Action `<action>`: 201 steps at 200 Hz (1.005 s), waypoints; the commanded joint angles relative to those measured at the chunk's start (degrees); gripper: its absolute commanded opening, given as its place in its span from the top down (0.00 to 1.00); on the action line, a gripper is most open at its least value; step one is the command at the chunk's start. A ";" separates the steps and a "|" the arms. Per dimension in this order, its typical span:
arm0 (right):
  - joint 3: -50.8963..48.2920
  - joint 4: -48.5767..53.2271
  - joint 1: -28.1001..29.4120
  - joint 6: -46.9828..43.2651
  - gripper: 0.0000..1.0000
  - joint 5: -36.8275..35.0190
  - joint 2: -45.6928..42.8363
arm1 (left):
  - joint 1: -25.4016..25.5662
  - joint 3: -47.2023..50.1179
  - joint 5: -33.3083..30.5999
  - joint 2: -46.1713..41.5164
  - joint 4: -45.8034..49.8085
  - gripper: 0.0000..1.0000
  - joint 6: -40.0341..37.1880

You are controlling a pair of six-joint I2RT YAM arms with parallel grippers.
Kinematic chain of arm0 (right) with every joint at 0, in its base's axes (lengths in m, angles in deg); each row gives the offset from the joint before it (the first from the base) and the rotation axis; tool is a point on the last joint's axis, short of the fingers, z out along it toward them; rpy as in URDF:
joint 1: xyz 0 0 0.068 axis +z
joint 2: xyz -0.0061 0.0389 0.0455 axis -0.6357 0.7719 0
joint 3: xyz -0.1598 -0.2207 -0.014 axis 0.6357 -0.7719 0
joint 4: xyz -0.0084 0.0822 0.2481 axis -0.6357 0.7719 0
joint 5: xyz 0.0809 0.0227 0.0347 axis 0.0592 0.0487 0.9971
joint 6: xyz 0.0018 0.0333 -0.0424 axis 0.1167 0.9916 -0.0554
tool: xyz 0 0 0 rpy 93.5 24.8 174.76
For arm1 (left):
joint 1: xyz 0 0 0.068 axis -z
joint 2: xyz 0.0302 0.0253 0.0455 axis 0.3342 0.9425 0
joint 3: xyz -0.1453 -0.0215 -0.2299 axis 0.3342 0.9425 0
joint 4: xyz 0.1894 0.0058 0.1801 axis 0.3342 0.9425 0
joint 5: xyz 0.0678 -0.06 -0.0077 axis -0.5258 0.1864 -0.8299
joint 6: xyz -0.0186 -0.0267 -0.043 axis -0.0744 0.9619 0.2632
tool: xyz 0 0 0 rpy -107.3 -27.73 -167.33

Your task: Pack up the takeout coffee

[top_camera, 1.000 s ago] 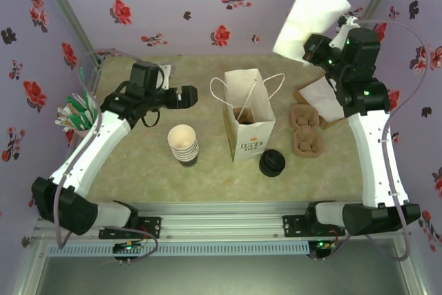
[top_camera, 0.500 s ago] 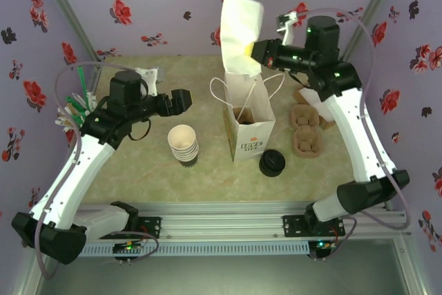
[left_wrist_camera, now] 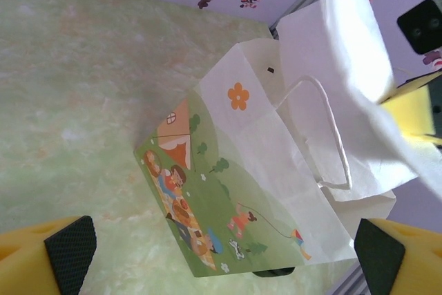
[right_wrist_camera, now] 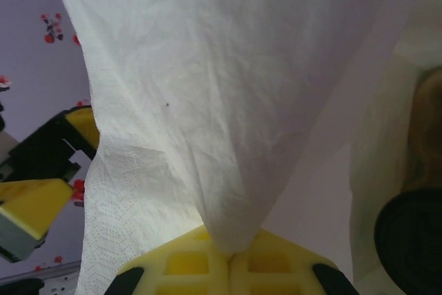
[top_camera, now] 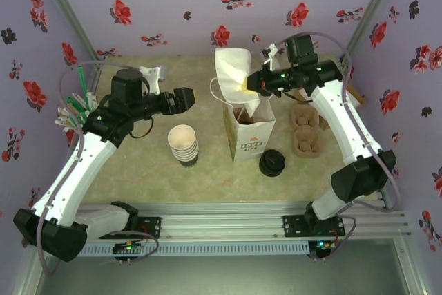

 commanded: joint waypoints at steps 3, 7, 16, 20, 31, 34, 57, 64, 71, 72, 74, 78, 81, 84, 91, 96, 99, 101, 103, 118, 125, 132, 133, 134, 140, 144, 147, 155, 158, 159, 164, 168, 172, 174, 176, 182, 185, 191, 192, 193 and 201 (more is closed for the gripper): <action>1.31 7.72 0.12 -5.52 1.00 -5.22 0.73 | 0.32 0.77 1.15 0.29 -1.90 0.01 0.67; 1.65 8.72 0.18 -6.08 1.00 -6.31 0.91 | 0.33 0.75 1.15 0.28 -1.93 0.01 0.73; 2.33 10.78 0.35 -7.20 1.00 -8.65 1.39 | 0.30 0.75 1.15 0.28 -1.92 0.01 0.65; 2.82 11.74 0.48 -7.69 1.00 -9.59 1.64 | 0.38 0.75 1.15 0.29 -1.92 0.01 0.57; 3.46 13.54 1.11 -8.73 1.00 -11.57 2.28 | 0.35 0.66 1.15 0.38 -2.03 0.01 0.56; 3.70 13.97 1.29 -8.92 1.00 -12.09 2.40 | 0.34 0.67 1.15 0.38 -2.03 0.01 0.57; 5.56 16.54 3.61 -10.29 1.00 -16.84 3.82 | 0.37 0.75 1.15 0.46 -2.11 0.01 0.64; 6.11 16.92 4.32 -10.39 1.00 -17.91 4.28 | 0.35 0.84 1.15 0.39 -2.07 0.01 0.65; 6.90 17.69 5.03 -10.55 1.00 -19.25 4.84 | 0.35 0.84 1.15 0.37 -2.11 0.01 0.66; 6.90 17.69 5.03 -10.55 1.00 -19.25 4.84 | 0.37 0.84 1.15 0.37 -2.11 0.01 0.61; 7.25 18.11 5.34 -10.69 1.00 -20.04 5.00 | 0.32 0.84 1.15 0.38 -2.12 0.01 0.58; 7.59 18.49 5.61 -10.82 1.00 -20.83 5.25 | 0.30 0.86 1.15 0.38 -2.08 0.01 0.64; 7.92 18.76 5.77 -10.88 1.00 -21.59 5.48 | 0.34 0.84 1.15 0.33 -2.11 0.01 0.65; 8.23 19.11 6.02 -10.92 1.00 -22.64 5.76 | 0.36 0.87 1.17 0.30 -2.12 0.01 0.65; 8.76 19.77 6.38 -10.97 1.00 -24.08 6.06 | 0.32 0.94 1.15 0.29 -2.12 0.01 0.56; 9.21 20.31 6.69 -11.01 1.00 -25.41 6.45 | 0.38 0.94 1.15 0.29 -2.12 0.01 0.56; 9.42 20.60 6.82 -11.09 1.00 -26.13 6.70 | 0.35 0.90 1.15 0.28 -2.05 0.01 0.57; 9.56 20.80 6.91 -11.10 1.00 -26.52 6.81 | 0.38 0.85 1.13 0.29 -2.04 0.01 0.57; 9.66 20.96 7.02 -11.10 1.00 -26.95 6.88 | 0.39 0.84 1.15 0.29 -2.03 0.01 0.57; 10.60 22.50 7.94 -11.34 1.00 -30.19 7.88 | 0.36 0.86 1.09 0.27 -2.00 0.01 0.40; 11.08 23.20 8.46 -11.49 1.00 -31.66 8.33 | 0.33 0.91 1.07 0.29 -2.03 0.01 0.35; 11.49 23.87 8.88 -11.58 1.00 -33.18 8.74 | 0.38 0.87 1.06 0.38 -2.03 0.01 0.33; 11.53 23.97 8.93 -11.60 1.00 -33.31 8.75 | 0.39 0.85 1.06 0.38 -2.03 0.01 0.27; 11.59 24.06 9.01 -11.57 1.00 -33.47 8.79 | 0.39 0.84 1.06 0.38 -2.03 0.01 0.29; 11.86 24.50 9.39 -11.62 1.00 -34.42 9.00 | 0.32 0.84 1.06 0.34 -2.11 0.01 0.30; 12.12 24.66 9.62 -11.63 1.00 -34.91 9.10 | 0.30 0.84 1.06 0.42 -2.08 0.01 0.30; 12.25 24.77 9.75 -11.58 1.00 -35.22 9.15 | 0.38 0.90 1.06 0.46 -2.10 0.01 0.30; 12.65 24.85 10.16 -11.39 1.00 -36.10 9.15 | 0.35 0.92 1.02 0.44 -2.12 0.01 0.20; 12.81 24.93 10.28 -11.33 1.00 -36.50 9.11 | 0.36 0.93 1.06 0.46 -2.08 0.01 0.19; 12.89 24.98 10.29 -11.26 1.00 -36.56 9.11 | 0.37 0.93 1.06 0.46 -2.10 0.01 0.20; 13.28 25.14 10.60 -11.11 1.00 -37.31 9.16 | 0.30 0.95 1.06 0.47 -2.12 0.01 0.21; 13.59 25.27 10.78 -10.98 1.00 -37.73 9.18 | 0.31 0.94 1.06 0.43 -2.12 0.01 0.20; 13.88 25.37 10.90 -10.85 1.00 -38.09 9.19 | 0.30 1.00 1.05 0.46 -2.12 0.01 0.15; 13.99 25.38 11.03 -10.75 1.00 -38.37 9.28 | 0.32 1.06 1.06 0.47 -2.12 0.01 0.13; 14.13 25.51 11.12 -10.79 1.00 -38.53 9.35 | 0.33 1.07 1.02 0.42 -2.12 0.01 0.08; 14.52 25.65 11.35 -10.67 1.00 -39.02 9.45 | 0.32 1.03 1.06 0.46 -2.08 0.01 0.13; 14.69 25.75 11.49 -10.66 1.00 -39.21 9.57 | 0.30 1.06 1.06 0.47 -2.11 0.01 0.13; 15.05 25.84 11.74 -10.58 1.00 -39.82 9.77 | 0.30 1.11 1.06 0.47 -2.12 0.01 0.13; 15.07 25.83 11.77 -10.53 1.00 -39.93 9.79 | 0.30 1.11 1.06 0.47 -2.12 0.01 0.13; 15.16 25.87 11.83 -10.51 1.00 -40.03 9.80 | 0.30 1.10 1.06 0.47 -2.12 0.01 0.13; 15.33 25.91 12.17 -10.40 1.00 -40.76 10.11 | 0.32 1.17 1.06 0.31 -2.19 0.01 0.10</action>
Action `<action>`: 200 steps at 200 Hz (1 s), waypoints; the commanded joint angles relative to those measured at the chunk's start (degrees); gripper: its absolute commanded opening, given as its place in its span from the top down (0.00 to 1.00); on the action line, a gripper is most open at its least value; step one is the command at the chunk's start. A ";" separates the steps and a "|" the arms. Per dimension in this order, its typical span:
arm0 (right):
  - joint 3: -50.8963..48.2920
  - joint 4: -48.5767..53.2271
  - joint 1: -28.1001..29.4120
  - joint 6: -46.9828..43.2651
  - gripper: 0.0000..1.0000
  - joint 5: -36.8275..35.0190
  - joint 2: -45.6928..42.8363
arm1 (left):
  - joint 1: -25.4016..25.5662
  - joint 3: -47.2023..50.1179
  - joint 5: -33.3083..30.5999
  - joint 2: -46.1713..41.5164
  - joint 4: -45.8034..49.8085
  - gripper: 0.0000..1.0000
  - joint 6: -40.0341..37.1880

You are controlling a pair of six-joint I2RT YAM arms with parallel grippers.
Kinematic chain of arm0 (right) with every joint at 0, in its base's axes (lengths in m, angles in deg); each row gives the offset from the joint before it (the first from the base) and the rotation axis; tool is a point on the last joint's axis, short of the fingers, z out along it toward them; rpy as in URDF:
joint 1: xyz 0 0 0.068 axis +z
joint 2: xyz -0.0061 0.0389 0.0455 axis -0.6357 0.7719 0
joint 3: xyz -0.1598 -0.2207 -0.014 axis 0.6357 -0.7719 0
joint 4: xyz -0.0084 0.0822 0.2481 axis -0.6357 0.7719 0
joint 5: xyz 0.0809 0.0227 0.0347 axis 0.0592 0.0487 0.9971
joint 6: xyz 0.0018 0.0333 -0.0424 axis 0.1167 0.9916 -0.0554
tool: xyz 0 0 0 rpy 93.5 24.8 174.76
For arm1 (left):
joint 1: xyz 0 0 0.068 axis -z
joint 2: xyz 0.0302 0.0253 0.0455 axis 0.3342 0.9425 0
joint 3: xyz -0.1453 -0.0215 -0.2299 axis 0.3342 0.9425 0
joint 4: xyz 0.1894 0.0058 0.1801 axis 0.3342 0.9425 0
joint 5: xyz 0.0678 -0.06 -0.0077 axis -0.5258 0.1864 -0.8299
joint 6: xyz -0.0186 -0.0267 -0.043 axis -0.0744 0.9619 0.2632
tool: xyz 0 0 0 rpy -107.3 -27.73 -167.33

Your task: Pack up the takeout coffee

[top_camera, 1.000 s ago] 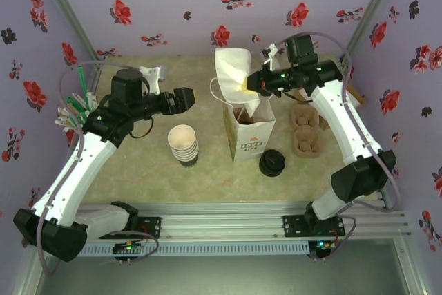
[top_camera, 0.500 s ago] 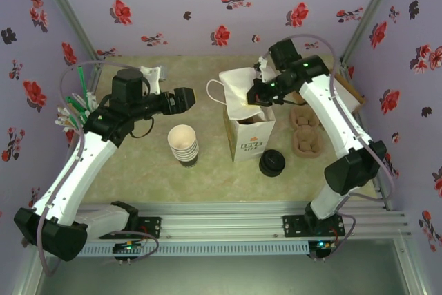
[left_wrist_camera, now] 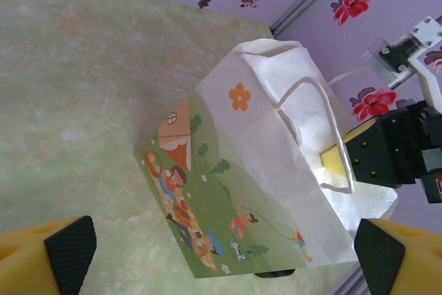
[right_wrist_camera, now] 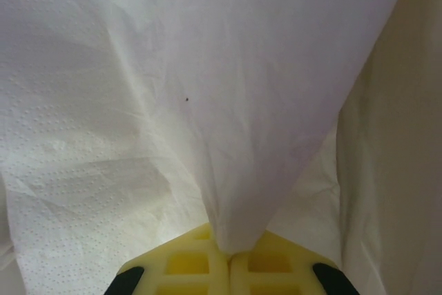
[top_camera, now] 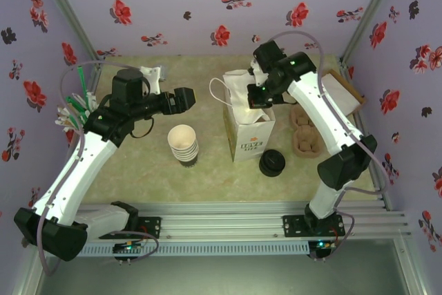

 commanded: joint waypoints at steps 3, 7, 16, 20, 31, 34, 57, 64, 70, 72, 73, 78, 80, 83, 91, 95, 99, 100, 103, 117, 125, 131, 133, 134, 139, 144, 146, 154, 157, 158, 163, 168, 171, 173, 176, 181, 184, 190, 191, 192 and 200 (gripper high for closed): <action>2.44 2.08 1.21 -0.04 1.00 -4.91 1.27 | 0.30 0.97 1.00 0.13 -1.72 0.01 0.12; 2.45 2.03 1.38 0.04 1.00 -5.07 1.51 | 0.37 0.97 1.03 0.08 -1.75 0.01 0.13; 2.41 1.96 1.91 0.20 1.00 -5.33 2.35 | 0.30 0.98 1.04 0.13 -1.77 0.01 0.13; 2.39 2.01 2.24 0.27 1.00 -5.52 2.71 | 0.38 1.02 1.00 0.13 -1.77 0.01 0.08; 2.38 2.21 3.15 0.32 1.00 -6.31 3.95 | 0.37 1.07 1.04 0.09 -1.77 0.01 0.13; 2.37 2.29 3.37 0.39 1.00 -6.49 4.25 | 0.31 1.06 1.04 0.12 -1.77 0.01 0.13; 2.32 3.60 4.68 1.14 1.00 -9.48 6.43 | 0.34 1.08 1.04 -0.04 -1.68 0.01 0.04; 2.36 3.94 4.85 1.40 1.00 -10.21 6.80 | 0.33 1.11 1.04 -0.08 -1.60 0.01 -0.04; 2.52 4.36 4.96 1.56 1.00 -10.77 7.04 | 0.33 1.06 1.04 -0.04 -1.53 0.01 -0.04; 2.53 4.45 5.03 1.61 1.00 -10.93 7.07 | 0.31 1.13 1.00 -0.04 -1.45 0.01 -0.07; 2.54 4.47 5.04 1.62 1.00 -11.01 7.09 | 0.30 1.09 1.02 -0.04 -1.48 0.01 -0.06; 2.85 4.59 5.13 1.72 1.00 -11.28 7.03 | 0.34 1.04 0.98 -0.08 -1.51 0.01 -0.10; 2.97 4.62 5.14 1.79 1.00 -11.34 6.94 | 0.31 0.99 0.98 -0.07 -1.46 0.01 -0.06; 3.16 4.72 5.21 1.81 1.00 -11.44 6.79 | 0.30 1.02 0.96 -0.04 -1.38 0.01 -0.05; 3.94 5.04 5.27 1.94 1.00 -11.68 6.45 | 0.30 0.97 0.96 -0.08 -1.41 0.01 -0.14; 4.41 5.20 5.31 2.05 1.00 -11.78 6.36 | 0.34 0.97 0.95 -0.05 -1.37 0.01 -0.14; 4.88 5.33 5.31 2.07 1.00 -11.88 6.16 | 0.34 0.97 0.95 -0.04 -1.37 0.01 -0.18; 4.98 5.39 5.31 2.03 0.99 -11.93 6.11 | 0.32 0.97 0.95 -0.04 -1.35 0.01 -0.16; 5.33 5.44 5.38 2.07 0.97 -11.98 6.09 | 0.35 0.97 0.95 -0.08 -1.41 0.01 -0.21; 7.01 6.36 5.35 2.16 0.72 -11.99 5.91 | 0.33 1.10 0.95 -0.04 -1.50 0.01 -0.07; 7.89 6.64 5.49 2.25 0.65 -12.06 5.79 | 0.34 1.15 0.95 -0.04 -1.59 0.01 -0.05; 8.41 6.76 5.44 2.40 0.62 -12.19 5.50 | 0.32 1.27 0.87 -0.04 -1.59 0.01 -0.01; 8.69 6.77 5.52 2.42 0.61 -12.27 5.43 | 0.31 1.29 0.87 -0.04 -1.59 0.01 0.01; 8.78 6.81 5.55 2.47 0.60 -12.30 5.39 | 0.30 1.31 0.87 -0.04 -1.59 0.01 -0.02; 9.17 6.91 5.51 2.58 0.58 -12.47 5.14 | 0.34 1.32 0.78 -0.08 -1.54 0.01 0.01; 9.65 6.92 5.57 2.68 0.56 -12.58 4.80 | 0.35 1.37 0.71 -0.04 -1.40 0.01 0.10; 9.79 7.00 5.64 2.73 0.55 -12.68 4.71 | 0.31 1.38 0.63 -0.06 -1.41 0.01 0.10; 10.44 6.99 5.66 2.87 0.52 -12.76 4.08 | 0.37 1.46 0.48 -0.04 -1.20 0.01 0.05; 10.61 7.00 5.66 2.96 0.52 -12.83 3.83 | 0.39 1.42 0.36 -0.08 -1.14 0.01 0.04; 10.75 6.93 5.62 2.96 0.51 -12.89 3.71 | 0.39 1.41 0.35 -0.10 -1.15 0.01 0.04; 10.97 6.91 5.69 3.10 0.49 -13.05 3.31 | 0.35 1.34 0.19 -0.08 -0.95 0.01 -0.04; 11.22 6.69 5.72 3.20 0.47 -13.18 2.71 | 0.34 1.19 -0.20 -0.17 -0.66 0.01 -0.22; 11.24 6.47 5.74 3.33 0.46 -13.20 2.42 | 0.30 1.11 -0.53 -0.27 -0.45 0.01 -0.36; 11.15 6.23 5.75 3.38 0.45 -13.21 2.00 | 0.35 1.07 -0.71 -0.34 -0.34 0.01 -0.50; 11.06 5.91 5.74 3.36 0.45 -13.10 1.48 | 0.30 0.98 -1.16 -0.43 -0.16 0.01 -0.64; 10.90 5.27 5.75 3.47 0.43 -12.97 0.69 | 0.31 0.89 -1.79 -0.69 0.25 0.01 -0.87; 10.63 4.72 5.74 3.42 0.42 -12.83 0.11 | 0.32 0.85 -2.24 -0.81 0.49 0.01 -1.06; 10.03 3.63 5.75 3.57 0.39 -12.71 -1.02 | 0.35 0.66 -3.12 -1.14 0.82 0.01 -1.42; 9.98 3.44 5.75 3.61 0.38 -12.70 -1.22 | 0.37 0.64 -3.24 -1.21 0.84 0.01 -1.48; 9.86 3.21 5.75 3.63 0.38 -12.69 -1.45 | 0.33 0.63 -3.30 -1.24 0.94 0.01 -1.60; 9.03 1.75 5.74 3.80 0.35 -12.88 -3.02 | 0.31 0.41 -4.90 -1.76 1.62 0.01 -2.06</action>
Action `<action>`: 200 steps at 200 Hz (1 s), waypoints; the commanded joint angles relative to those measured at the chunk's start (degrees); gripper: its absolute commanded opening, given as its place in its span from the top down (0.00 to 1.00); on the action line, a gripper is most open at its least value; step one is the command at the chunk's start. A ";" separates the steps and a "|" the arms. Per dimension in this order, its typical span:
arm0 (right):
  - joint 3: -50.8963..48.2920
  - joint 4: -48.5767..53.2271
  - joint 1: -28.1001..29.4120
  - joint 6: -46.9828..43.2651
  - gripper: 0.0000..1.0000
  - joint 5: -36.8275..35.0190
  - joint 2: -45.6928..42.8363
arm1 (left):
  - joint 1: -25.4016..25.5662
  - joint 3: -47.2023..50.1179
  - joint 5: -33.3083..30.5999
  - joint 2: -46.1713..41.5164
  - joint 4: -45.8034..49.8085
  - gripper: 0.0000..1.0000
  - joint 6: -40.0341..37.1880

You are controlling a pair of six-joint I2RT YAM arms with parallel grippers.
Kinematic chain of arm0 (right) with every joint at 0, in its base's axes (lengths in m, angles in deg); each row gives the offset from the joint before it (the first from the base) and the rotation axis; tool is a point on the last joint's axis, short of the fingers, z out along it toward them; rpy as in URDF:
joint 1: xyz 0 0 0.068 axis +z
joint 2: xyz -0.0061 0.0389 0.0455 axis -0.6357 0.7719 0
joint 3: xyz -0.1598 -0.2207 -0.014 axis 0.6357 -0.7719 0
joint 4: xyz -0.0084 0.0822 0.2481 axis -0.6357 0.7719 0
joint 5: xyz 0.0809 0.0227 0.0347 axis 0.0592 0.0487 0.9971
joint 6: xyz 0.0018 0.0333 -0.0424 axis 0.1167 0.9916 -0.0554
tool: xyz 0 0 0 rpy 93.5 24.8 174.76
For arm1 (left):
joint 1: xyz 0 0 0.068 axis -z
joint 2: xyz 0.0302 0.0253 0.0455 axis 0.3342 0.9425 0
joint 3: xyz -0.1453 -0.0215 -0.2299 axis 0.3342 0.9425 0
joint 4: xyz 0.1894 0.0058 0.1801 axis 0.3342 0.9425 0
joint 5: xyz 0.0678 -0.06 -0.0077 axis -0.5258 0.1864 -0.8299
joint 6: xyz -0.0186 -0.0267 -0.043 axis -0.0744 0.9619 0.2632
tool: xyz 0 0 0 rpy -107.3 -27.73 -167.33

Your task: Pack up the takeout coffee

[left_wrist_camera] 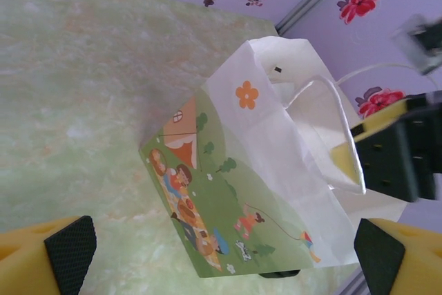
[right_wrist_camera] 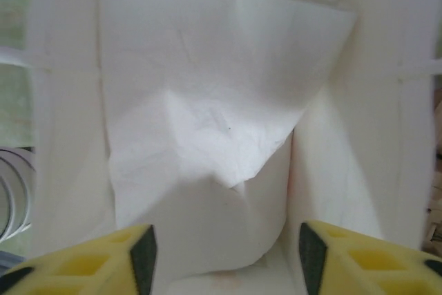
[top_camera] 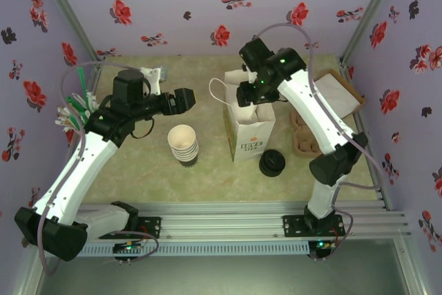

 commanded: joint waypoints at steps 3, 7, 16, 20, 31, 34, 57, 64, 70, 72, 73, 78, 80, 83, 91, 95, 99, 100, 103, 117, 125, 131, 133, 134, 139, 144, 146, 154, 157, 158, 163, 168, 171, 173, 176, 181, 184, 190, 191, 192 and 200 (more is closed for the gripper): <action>-0.47 -3.26 0.39 0.79 0.34 -1.31 -6.49 | 0.33 -0.38 -4.39 -1.96 1.76 0.01 -2.00; -1.25 -4.25 0.37 0.84 0.33 -1.40 -7.33 | 0.34 -0.35 -5.34 -2.26 1.99 0.01 -2.19; -3.09 -6.62 0.40 0.79 0.31 -1.85 -9.60 | 0.31 -0.17 -7.63 -3.20 2.36 0.01 -2.53; -4.05 -7.76 0.38 0.79 0.29 -2.32 -10.73 | 0.31 0.01 -8.78 -3.69 2.48 0.01 -2.63; -7.38 -11.15 0.40 0.56 0.22 -3.68 -14.09 | 0.27 0.52 -12.02 -5.25 2.82 0.01 -2.88; -8.34 -12.14 0.47 0.41 0.20 -3.95 -15.05 | 0.26 0.70 -12.87 -5.70 2.86 0.01 -2.97; -18.70 -21.52 0.57 -1.17 0.01 -6.26 -24.87 | 0.22 2.83 -19.87 -9.62 3.00 0.01 -3.00; -22.57 -24.82 0.70 -1.68 0.01 -7.23 -28.44 | 0.24 3.78 -22.24 -11.08 2.97 0.01 -2.87; -25.48 -27.30 0.75 -1.96 0.01 -8.54 -31.46 | 0.26 4.69 -24.34 -12.18 2.94 0.01 -2.52; -26.68 -28.12 0.75 -2.09 0.01 -8.92 -32.48 | 0.25 4.99 -25.13 -12.74 2.91 0.01 -2.40; -27.18 -28.46 0.75 -2.10 0.01 -9.21 -32.97 | 0.27 5.16 -25.49 -12.99 2.92 0.01 -2.38; -29.65 -30.25 0.74 -2.34 0.01 -10.44 -35.42 | 0.24 6.07 -27.40 -14.14 2.85 0.01 -2.00; -30.55 -30.93 0.68 -2.41 0.01 -11.05 -36.41 | 0.26 6.39 -28.25 -14.59 2.89 0.01 -1.94; -31.97 -31.86 0.70 -2.64 0.01 -11.95 -37.84 | 0.15 6.99 -29.46 -15.34 2.97 0.01 -1.71; -35.83 -34.62 0.75 -3.30 0.01 -14.02 -41.82 | 0.21 8.64 -32.65 -17.25 2.87 0.01 -1.05; -37.74 -35.91 0.73 -3.69 0.01 -15.15 -43.43 | 0.19 9.53 -34.26 -18.13 2.85 0.01 -0.72; -39.66 -37.36 0.75 -4.01 0.01 -16.37 -45.55 | 0.20 10.33 -35.70 -19.01 2.76 0.01 -0.45; -40.14 -37.52 0.75 -4.11 0.01 -16.67 -46.05 | 0.21 10.60 -36.09 -19.20 2.76 0.01 -0.35; -41.54 -38.64 0.73 -4.40 0.01 -17.23 -47.21 | 0.07 11.20 -37.05 -19.82 2.76 0.01 -0.15; -48.63 -42.54 0.75 -6.12 0.01 -24.29 -53.50 | -0.22 13.61 -39.63 -21.77 2.67 0.01 0.07; -52.56 -44.47 0.75 -7.33 0.01 -27.40 -56.52 | -0.44 14.47 -40.73 -22.19 2.95 0.01 0.22; -55.83 -46.53 0.71 -8.92 0.01 -28.98 -58.41 | -0.68 14.93 -41.50 -22.21 3.42 0.01 0.36; -56.87 -46.97 0.72 -9.37 0.01 -29.52 -59.25 | -0.78 15.04 -41.77 -22.21 3.56 0.01 0.36; -57.27 -47.03 0.69 -9.52 0.01 -29.88 -59.58 | -0.81 15.11 -41.85 -22.17 3.64 0.01 0.37; -59.11 -47.20 0.77 -9.81 0.01 -31.18 -60.82 | -0.99 15.52 -42.51 -22.00 4.03 0.01 0.43; -60.56 -46.97 0.67 -9.26 0.01 -33.26 -62.00 | -1.36 16.05 -43.15 -21.75 4.24 0.01 0.52; -61.05 -46.68 0.64 -8.84 0.01 -34.11 -62.32 | -1.41 16.22 -43.33 -21.70 4.25 0.01 0.54; -62.71 -46.01 0.64 -7.50 0.01 -36.07 -63.45 | -2.17 17.24 -43.81 -21.30 4.25 0.01 0.70; -63.27 -45.95 0.66 -7.31 0.01 -36.33 -63.73 | -2.49 17.60 -43.87 -21.08 4.21 0.01 0.76; -63.50 -45.91 0.66 -7.30 0.01 -36.40 -63.80 | -2.63 17.75 -43.91 -21.03 4.18 0.01 0.78; -64.48 -45.77 0.62 -7.09 0.01 -36.68 -64.16 | -3.24 18.29 -43.94 -20.63 4.10 0.01 0.79; -65.47 -45.97 0.65 -6.53 0.01 -37.11 -64.41 | -3.97 18.85 -43.92 -20.11 3.89 0.01 0.81; -66.23 -46.28 0.58 -6.49 0.01 -37.09 -64.54 | -4.27 19.16 -43.91 -19.80 3.75 0.01 0.75; -66.72 -46.64 0.58 -6.57 0.01 -37.09 -64.63 | -4.55 19.48 -43.87 -19.50 3.51 0.01 0.68; -67.61 -47.36 0.53 -6.77 0.01 -37.13 -64.75 | -4.91 19.88 -43.89 -19.20 3.14 0.01 0.42; -69.35 -48.78 0.23 -7.15 0.01 -37.21 -65.01 | -5.48 20.60 -43.83 -18.43 2.51 0.01 0.21; -70.77 -49.36 -0.15 -7.42 0.01 -37.53 -65.02 | -5.87 20.95 -43.78 -17.99 2.23 0.01 0.12; -72.29 -50.51 -1.35 -7.06 0.01 -38.07 -64.68 | -6.80 21.43 -43.62 -16.93 1.49 0.01 -0.27; -72.49 -50.69 -1.62 -7.00 0.01 -38.02 -64.63 | -6.94 21.60 -43.56 -16.85 1.33 0.01 -0.35; -72.59 -50.82 -1.93 -6.93 0.01 -37.86 -64.60 | -7.10 21.72 -43.53 -16.63 1.17 0.01 -0.47; -74.41 -52.12 -4.88 -6.89 0.01 -35.49 -63.88 | -8.10 22.87 -43.07 -15.28 -0.40 0.01 -1.44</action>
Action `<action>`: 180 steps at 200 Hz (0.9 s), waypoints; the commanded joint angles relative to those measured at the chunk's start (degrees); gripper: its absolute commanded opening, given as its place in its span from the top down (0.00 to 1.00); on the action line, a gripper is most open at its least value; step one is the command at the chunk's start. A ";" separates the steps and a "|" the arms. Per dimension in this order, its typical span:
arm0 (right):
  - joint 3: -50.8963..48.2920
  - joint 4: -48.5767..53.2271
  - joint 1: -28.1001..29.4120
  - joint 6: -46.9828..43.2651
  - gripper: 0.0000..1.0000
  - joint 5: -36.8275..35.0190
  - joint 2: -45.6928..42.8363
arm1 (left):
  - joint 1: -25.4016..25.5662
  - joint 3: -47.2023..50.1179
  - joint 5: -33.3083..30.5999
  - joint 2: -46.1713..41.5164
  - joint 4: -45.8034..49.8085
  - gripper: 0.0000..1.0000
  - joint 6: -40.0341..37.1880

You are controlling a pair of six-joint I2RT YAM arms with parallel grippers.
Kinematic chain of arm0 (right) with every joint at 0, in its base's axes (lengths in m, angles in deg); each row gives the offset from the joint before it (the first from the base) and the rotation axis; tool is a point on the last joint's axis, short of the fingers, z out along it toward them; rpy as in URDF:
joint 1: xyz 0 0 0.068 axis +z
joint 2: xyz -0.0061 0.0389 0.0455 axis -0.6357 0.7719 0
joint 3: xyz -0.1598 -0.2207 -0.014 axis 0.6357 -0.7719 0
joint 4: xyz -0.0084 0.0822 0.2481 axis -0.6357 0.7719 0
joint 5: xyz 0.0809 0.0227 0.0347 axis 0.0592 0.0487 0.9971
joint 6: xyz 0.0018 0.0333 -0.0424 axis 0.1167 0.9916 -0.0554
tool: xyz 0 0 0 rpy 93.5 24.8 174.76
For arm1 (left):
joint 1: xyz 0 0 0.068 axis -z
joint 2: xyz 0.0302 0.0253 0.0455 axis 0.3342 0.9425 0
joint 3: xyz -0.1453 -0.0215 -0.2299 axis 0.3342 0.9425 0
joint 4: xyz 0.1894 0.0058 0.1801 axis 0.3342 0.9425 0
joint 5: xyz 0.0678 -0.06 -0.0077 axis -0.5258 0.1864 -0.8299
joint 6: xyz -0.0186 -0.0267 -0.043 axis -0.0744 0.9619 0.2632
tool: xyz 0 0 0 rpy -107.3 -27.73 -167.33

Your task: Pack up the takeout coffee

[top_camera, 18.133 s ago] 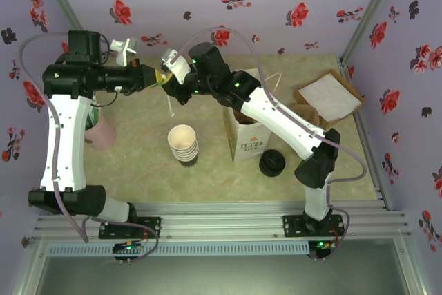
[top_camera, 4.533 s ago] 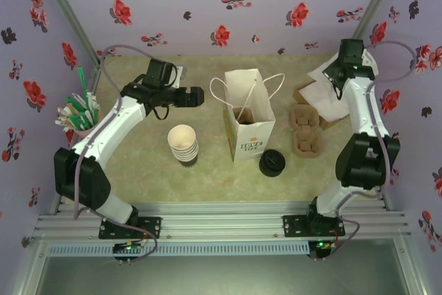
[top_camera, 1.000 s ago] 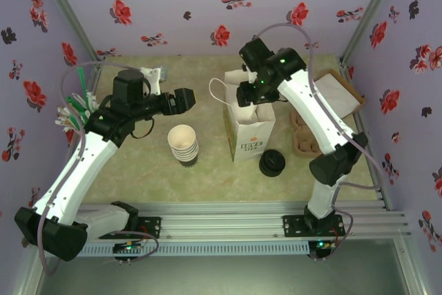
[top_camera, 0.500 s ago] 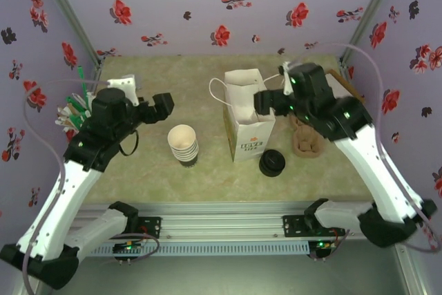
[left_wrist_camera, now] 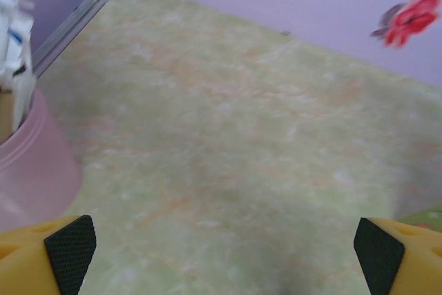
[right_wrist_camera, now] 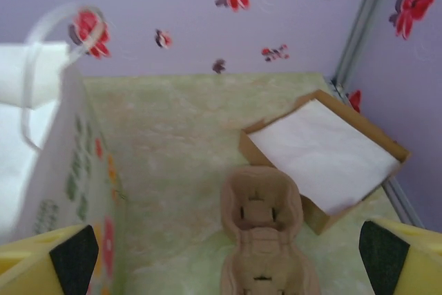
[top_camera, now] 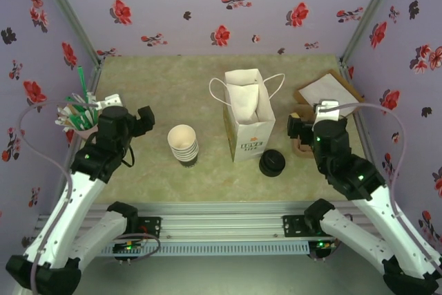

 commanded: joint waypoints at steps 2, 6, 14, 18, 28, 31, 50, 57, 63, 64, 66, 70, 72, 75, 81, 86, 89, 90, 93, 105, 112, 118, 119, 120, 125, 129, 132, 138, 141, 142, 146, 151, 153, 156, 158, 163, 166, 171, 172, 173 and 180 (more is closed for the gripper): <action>-5.11 -6.40 -5.39 -0.13 0.01 -1.47 0.76 | -2.84 3.01 -2.06 3.27 -3.80 0.01 -1.38; -6.36 -7.64 -7.19 0.11 0.01 -0.10 1.00 | -3.46 3.59 -2.10 3.93 -4.60 0.00 -1.69; -8.99 -10.58 -11.02 0.84 0.01 2.85 1.02 | -4.48 5.07 -1.98 5.15 -6.96 0.01 -2.64; -10.43 -12.39 -12.97 1.08 0.01 4.48 0.85 | -5.04 5.92 -1.90 5.70 -8.36 0.01 -3.18; -14.36 -17.47 -17.14 1.37 0.01 6.99 0.48 | -6.33 7.86 -1.89 7.50 -11.41 0.01 -4.00; -15.60 -19.32 -17.93 1.37 0.01 7.28 0.34 | -6.72 8.31 -1.88 8.00 -12.36 0.01 -4.27; -22.35 -30.67 -22.67 -0.91 0.01 9.48 0.32 | -9.53 11.58 -1.97 11.85 -17.94 0.01 -5.62; -24.36 -33.71 -23.78 -0.90 0.01 8.30 1.29 | -10.47 12.96 -1.63 13.33 -20.72 0.01 -7.05; -25.47 -35.61 -24.92 -0.35 0.01 7.27 2.29 | -10.86 13.96 -1.62 14.63 -22.97 0.01 -8.26; -25.60 -35.74 -25.08 -0.26 0.01 7.23 2.47 | -10.94 14.08 -1.62 14.86 -23.35 0.01 -8.47; -25.96 -36.44 -25.43 -0.14 0.01 7.20 2.83 | -11.05 14.37 -1.69 15.23 -24.07 0.01 -8.76; -26.74 -38.01 -26.21 -0.08 0.01 7.22 3.58 | -11.27 14.87 -1.84 16.12 -25.42 0.01 -9.48; -27.04 -38.81 -26.56 -0.12 0.01 7.33 3.94 | -11.39 15.14 -1.87 16.60 -26.02 0.01 -9.83; -27.77 -39.98 -27.00 -0.16 0.01 7.36 4.60 | -11.56 15.36 -1.93 17.16 -26.88 0.01 -10.21; -28.97 -41.99 -27.69 -0.08 0.01 7.06 5.81 | -11.93 15.72 -1.73 18.52 -28.27 0.01 -11.07; -29.98 -44.06 -28.17 -0.27 0.01 6.43 6.83 | -12.19 15.92 -1.55 19.45 -29.55 0.01 -11.91; -30.82 -46.02 -28.37 -0.40 0.01 5.98 7.50 | -12.48 15.35 -1.22 19.95 -28.87 0.01 -12.01; -31.04 -46.71 -28.44 -0.41 0.01 5.84 7.67 | -12.54 15.17 -1.20 20.16 -28.85 0.01 -12.19; -31.88 -48.43 -28.60 -0.50 0.01 5.28 8.34 | -12.60 14.97 -1.21 20.71 -29.30 0.01 -12.79; -34.97 -54.62 -30.06 -0.18 0.01 4.59 10.84 | -12.91 14.06 -1.55 22.57 -30.61 0.01 -15.22; -36.59 -57.71 -31.01 0.49 0.01 4.69 12.39 | -13.09 14.16 -2.22 23.26 -32.06 0.01 -16.82; -37.38 -59.76 -31.74 1.19 0.01 4.66 13.74 | -13.24 14.58 -2.36 23.60 -34.06 0.01 -18.43; -37.49 -60.04 -31.83 1.30 0.01 4.70 14.00 | -13.23 14.74 -2.34 23.61 -34.43 0.01 -18.70; -37.59 -60.35 -31.92 1.36 0.01 4.71 14.26 | -13.22 14.91 -2.33 23.70 -34.84 0.01 -19.01; -37.93 -61.60 -32.38 1.74 0.01 4.70 15.41 | -13.30 15.80 -2.48 23.79 -37.03 0.01 -20.45; -38.25 -62.87 -32.57 1.80 0.01 4.69 16.38 | -13.37 16.74 -2.53 23.90 -39.51 0.01 -21.47; -38.56 -63.97 -32.62 1.77 0.01 4.66 17.12 | -13.47 17.55 -2.50 24.05 -41.42 0.01 -22.16; -39.00 -65.99 -32.71 1.52 0.01 4.64 18.75 | -13.69 19.53 -2.38 24.25 -45.57 0.01 -23.48; -39.12 -66.98 -32.72 1.39 0.01 4.62 19.65 | -13.74 20.47 -2.33 24.49 -47.71 0.00 -24.21; -39.15 -67.38 -32.72 1.36 0.01 4.58 19.89 | -13.79 20.76 -2.33 24.54 -48.42 0.01 -24.49; -39.26 -68.77 -32.72 1.14 0.01 4.60 21.06 | -13.83 21.91 -2.03 24.86 -51.32 0.01 -25.48; -39.34 -70.41 -32.79 0.94 0.01 4.56 22.56 | -13.83 23.36 -1.62 25.57 -54.92 0.01 -26.84; -39.35 -71.15 -32.80 0.86 0.01 4.55 23.32 | -13.90 23.83 -1.45 25.75 -56.29 0.01 -27.24; -39.35 -72.06 -32.80 0.81 0.01 4.49 24.42 | -13.92 24.51 -1.30 26.38 -57.92 0.01 -27.46; -39.35 -72.68 -32.81 0.72 0.01 4.43 25.03 | -13.92 24.86 -1.21 26.83 -59.43 0.01 -28.32; -39.35 -74.21 -32.88 0.71 0.01 4.44 26.70 | -14.02 25.40 -1.18 27.97 -62.27 0.01 -29.93; -39.35 -75.18 -32.89 0.59 0.01 4.53 27.46 | -14.11 25.61 -1.23 28.78 -63.49 0.01 -30.32; -39.35 -77.19 -32.89 0.26 0.01 4.64 29.05 | -14.39 25.59 -1.26 30.07 -64.95 0.01 -30.48; -39.31 -77.45 -32.89 0.18 0.01 4.64 29.25 | -14.46 25.56 -1.26 30.31 -65.21 0.01 -30.44; -39.29 -77.68 -32.89 0.09 0.01 4.73 29.44 | -14.54 25.55 -1.27 30.57 -65.39 0.01 -30.37; -38.95 -78.68 -32.91 -0.19 0.01 5.54 30.78 | -14.92 25.41 -1.19 32.22 -67.24 0.01 -29.91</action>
